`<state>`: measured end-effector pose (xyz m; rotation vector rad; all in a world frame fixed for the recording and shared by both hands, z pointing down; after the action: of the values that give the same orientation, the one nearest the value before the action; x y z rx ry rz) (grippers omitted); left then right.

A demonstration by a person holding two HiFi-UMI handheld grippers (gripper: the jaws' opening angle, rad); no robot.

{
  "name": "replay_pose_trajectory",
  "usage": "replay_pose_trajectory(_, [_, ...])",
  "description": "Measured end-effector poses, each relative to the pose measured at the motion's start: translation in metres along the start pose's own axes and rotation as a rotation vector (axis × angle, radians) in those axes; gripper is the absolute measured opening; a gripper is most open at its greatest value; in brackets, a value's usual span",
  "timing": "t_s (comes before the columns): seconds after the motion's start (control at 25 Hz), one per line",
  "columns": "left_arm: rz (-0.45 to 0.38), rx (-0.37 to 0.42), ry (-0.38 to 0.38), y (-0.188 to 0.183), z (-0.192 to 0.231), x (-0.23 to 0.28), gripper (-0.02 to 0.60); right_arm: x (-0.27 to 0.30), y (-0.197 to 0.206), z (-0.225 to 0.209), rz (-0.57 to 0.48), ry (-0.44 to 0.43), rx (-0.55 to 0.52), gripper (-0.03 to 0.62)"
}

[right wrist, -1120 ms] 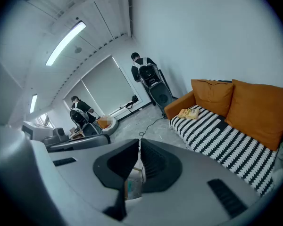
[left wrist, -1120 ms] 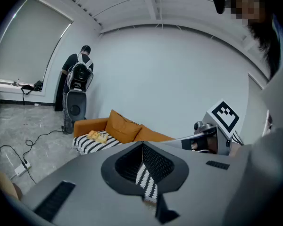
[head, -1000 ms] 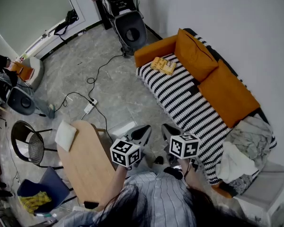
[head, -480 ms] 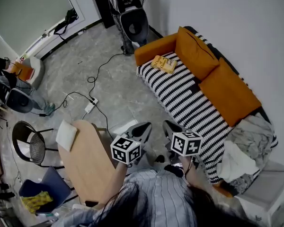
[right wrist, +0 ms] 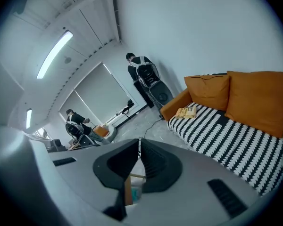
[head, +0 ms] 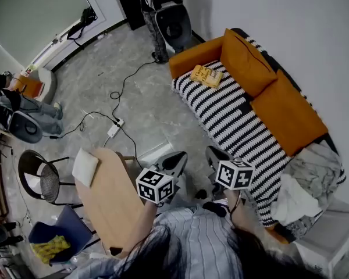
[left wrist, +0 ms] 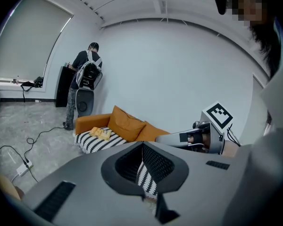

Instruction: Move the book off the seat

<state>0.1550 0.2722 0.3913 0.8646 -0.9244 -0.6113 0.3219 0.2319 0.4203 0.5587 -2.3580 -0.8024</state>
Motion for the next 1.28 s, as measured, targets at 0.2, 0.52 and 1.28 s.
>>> replay_pose_trajectory(0.2, [0.036,0.006,0.005,-0.012,0.040,0.028,0.011,0.039,-0.019,-0.010,0.007,0.005,0.019,0.028])
replay_pose_trajectory(0.52, [0.045,0.014,0.047,-0.082,0.128,0.076,0.011,0.121,-0.068,-0.004,0.022,0.052,0.040,0.028])
replay_pose_trajectory(1.28, [0.062,0.039,0.157,-0.163,0.263,0.134,0.011,0.252,-0.135,0.016,-0.012,0.128,0.066,0.028])
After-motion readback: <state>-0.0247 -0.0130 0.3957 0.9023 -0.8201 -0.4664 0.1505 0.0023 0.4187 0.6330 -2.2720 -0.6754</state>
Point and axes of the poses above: the fingertips, and each gripper's own axes: x forward along the fingers, z to its left, y out of its underside, the point moved 7 cm from there along -x, backward along the fingers, and after that the axes turned 7 degrees about -y, right-handed, at the moved point
